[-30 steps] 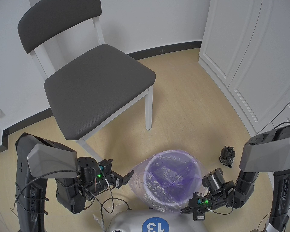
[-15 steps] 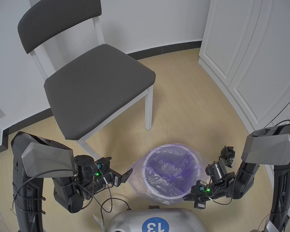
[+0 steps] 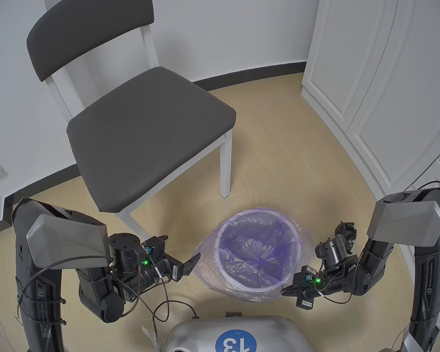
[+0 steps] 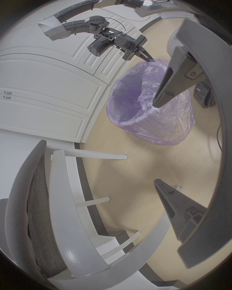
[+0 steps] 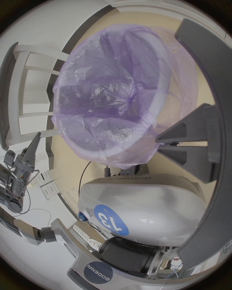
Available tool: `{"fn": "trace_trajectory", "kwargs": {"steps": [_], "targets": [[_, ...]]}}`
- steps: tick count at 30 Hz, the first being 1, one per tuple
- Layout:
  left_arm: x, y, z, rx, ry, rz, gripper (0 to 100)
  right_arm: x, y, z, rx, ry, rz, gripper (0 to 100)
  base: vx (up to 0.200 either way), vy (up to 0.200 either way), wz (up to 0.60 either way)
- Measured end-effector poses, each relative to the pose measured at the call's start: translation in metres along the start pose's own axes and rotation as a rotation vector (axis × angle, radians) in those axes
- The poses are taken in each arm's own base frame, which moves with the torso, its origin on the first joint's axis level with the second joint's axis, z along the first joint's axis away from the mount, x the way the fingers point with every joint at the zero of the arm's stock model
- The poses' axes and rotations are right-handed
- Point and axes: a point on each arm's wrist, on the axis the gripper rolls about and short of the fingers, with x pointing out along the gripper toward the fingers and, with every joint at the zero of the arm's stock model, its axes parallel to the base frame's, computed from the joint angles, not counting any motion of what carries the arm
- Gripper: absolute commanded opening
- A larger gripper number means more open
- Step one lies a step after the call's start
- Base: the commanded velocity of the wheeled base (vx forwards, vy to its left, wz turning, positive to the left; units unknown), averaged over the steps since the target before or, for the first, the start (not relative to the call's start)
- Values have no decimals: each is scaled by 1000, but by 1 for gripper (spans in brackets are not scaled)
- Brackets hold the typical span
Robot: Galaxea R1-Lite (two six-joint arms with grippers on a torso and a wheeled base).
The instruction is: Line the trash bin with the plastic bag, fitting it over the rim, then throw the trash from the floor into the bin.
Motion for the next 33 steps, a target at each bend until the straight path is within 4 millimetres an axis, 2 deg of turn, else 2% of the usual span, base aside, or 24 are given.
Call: {"fn": "trace_trajectory", "kwargs": {"steps": [8,20,21,33], "targets": [[-2,-2,4,-1,-11,-6,100,9,-1,-3,22,39,41,0,0,0,0],[-1,-4,6,-4,-20,-12,100,14,-21,0,36,33,13,0,0,0,0],[-2,-4,6,-3,-20,-13,100,15,-21,0,36,34,13,100,0,0,0],[-2,-6,6,-3,-18,-20,100,10,-17,-4,44,45,20,100,0,0,0]]}}
